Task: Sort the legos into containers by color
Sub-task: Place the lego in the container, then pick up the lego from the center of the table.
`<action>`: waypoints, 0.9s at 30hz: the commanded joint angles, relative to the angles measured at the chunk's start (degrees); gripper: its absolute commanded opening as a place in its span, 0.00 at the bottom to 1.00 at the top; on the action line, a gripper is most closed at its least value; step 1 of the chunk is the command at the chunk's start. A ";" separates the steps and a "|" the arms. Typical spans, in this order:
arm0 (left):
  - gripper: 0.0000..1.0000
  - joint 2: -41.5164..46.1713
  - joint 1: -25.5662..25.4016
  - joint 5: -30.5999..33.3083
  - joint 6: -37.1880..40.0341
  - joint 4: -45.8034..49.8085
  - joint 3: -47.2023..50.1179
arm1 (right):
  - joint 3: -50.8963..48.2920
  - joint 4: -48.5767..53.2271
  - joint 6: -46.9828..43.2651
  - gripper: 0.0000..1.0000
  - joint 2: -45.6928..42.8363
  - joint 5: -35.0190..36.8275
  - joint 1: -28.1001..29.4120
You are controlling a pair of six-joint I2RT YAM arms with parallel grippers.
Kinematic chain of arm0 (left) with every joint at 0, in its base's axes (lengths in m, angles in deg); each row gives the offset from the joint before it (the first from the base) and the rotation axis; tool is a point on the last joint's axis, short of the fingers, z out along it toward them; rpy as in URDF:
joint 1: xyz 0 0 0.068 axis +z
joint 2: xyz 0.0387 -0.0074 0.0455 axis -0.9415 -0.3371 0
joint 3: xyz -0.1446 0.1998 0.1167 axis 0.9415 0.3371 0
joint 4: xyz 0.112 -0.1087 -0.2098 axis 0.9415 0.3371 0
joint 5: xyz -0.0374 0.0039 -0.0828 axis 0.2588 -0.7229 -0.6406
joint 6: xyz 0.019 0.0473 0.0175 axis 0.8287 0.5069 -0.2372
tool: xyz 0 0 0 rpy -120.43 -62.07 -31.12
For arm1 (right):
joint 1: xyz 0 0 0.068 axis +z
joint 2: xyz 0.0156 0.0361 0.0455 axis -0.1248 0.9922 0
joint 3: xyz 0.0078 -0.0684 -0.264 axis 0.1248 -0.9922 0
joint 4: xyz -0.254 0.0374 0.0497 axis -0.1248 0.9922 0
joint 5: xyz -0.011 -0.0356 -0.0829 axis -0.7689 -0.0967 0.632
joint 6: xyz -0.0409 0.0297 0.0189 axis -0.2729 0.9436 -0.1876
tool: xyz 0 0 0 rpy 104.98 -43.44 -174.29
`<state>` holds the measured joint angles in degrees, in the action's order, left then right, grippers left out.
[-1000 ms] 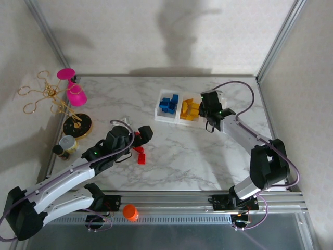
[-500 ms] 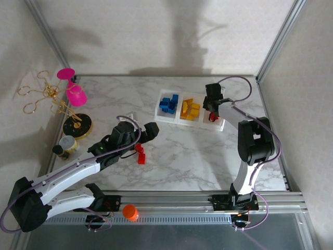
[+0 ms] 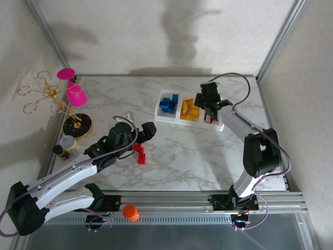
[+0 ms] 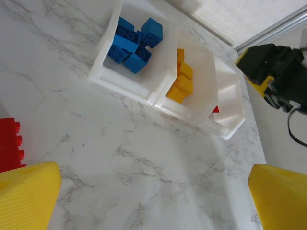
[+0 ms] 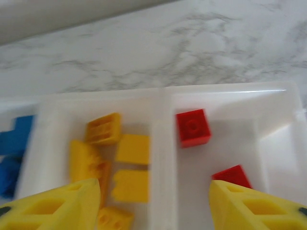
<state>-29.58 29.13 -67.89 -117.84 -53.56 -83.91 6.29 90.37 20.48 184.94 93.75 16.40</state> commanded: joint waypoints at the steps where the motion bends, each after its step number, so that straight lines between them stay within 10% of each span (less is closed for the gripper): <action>1: 1.00 3.04 -0.33 3.96 0.57 3.96 -0.86 | -3.06 1.76 1.03 0.63 -3.52 -0.62 5.05; 14: 1.00 14.81 -0.25 9.83 -4.38 16.80 1.93 | -3.12 -2.16 6.38 0.71 0.91 -3.80 28.54; 27: 1.00 22.31 0.08 15.80 -7.37 25.69 2.75 | 13.48 -3.86 5.78 0.76 20.97 -7.71 35.31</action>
<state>-7.83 29.13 -55.01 -123.33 -31.33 -82.16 15.87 86.55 26.73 203.28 86.23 50.81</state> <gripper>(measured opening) 0.996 0.756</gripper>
